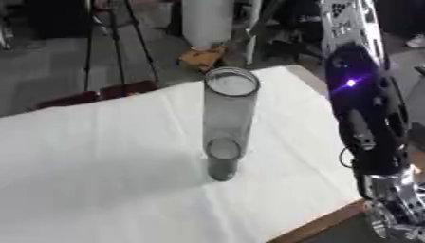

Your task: Arrange flowers into the vase.

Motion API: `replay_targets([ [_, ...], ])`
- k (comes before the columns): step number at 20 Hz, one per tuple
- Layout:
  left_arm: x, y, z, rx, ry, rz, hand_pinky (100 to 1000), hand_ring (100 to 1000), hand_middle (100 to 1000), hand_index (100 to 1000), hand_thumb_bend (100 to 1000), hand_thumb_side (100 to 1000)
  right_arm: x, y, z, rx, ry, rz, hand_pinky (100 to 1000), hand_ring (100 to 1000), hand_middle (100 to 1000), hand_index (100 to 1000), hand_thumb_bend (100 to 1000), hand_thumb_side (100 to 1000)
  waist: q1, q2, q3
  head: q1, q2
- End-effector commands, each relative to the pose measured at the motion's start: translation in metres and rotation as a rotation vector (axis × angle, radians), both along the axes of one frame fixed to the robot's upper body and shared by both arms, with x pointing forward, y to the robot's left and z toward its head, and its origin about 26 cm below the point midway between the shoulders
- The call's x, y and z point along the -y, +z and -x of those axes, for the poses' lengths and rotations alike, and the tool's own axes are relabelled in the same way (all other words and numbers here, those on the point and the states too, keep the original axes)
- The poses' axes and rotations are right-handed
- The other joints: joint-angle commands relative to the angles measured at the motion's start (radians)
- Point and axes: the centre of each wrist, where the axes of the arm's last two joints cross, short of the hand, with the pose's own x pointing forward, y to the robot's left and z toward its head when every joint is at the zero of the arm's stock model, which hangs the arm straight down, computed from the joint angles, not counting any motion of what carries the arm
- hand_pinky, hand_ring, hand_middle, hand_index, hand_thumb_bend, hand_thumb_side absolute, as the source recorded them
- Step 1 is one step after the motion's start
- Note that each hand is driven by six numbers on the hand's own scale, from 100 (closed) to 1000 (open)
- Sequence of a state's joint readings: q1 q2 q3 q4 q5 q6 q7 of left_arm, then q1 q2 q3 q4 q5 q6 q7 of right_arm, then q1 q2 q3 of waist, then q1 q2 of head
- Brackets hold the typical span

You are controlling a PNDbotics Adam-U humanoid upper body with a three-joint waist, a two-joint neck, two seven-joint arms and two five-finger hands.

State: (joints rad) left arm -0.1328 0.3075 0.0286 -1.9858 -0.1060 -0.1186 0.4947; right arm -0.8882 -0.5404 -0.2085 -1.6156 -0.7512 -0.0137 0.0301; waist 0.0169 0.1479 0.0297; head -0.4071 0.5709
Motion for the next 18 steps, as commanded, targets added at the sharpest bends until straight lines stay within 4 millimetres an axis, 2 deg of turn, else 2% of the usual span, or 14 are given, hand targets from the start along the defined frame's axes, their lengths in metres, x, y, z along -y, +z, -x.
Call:
replay_targets([
  [1,-0.004,0.008,0.001,0.021,0.004,-0.024,728,668,633,828,523,969,0.001,0.008,0.003,0.016,0.008,0.015,100,100,100,100,273,100,0.000,-0.026,-0.001,-0.003,0.002],
  [7,-0.004,0.008,0.001,0.022,0.004,-0.023,728,668,633,828,523,969,0.003,0.006,0.000,-0.002,0.005,0.029,100,100,100,100,275,100,-0.001,-0.025,-0.001,-0.003,0.002],
  [18,-0.003,0.009,0.001,0.026,0.004,-0.023,727,668,633,828,524,969,0.012,-0.013,-0.018,-0.090,-0.004,0.112,100,100,100,100,286,100,-0.002,-0.022,-0.001,-0.004,0.000],
])
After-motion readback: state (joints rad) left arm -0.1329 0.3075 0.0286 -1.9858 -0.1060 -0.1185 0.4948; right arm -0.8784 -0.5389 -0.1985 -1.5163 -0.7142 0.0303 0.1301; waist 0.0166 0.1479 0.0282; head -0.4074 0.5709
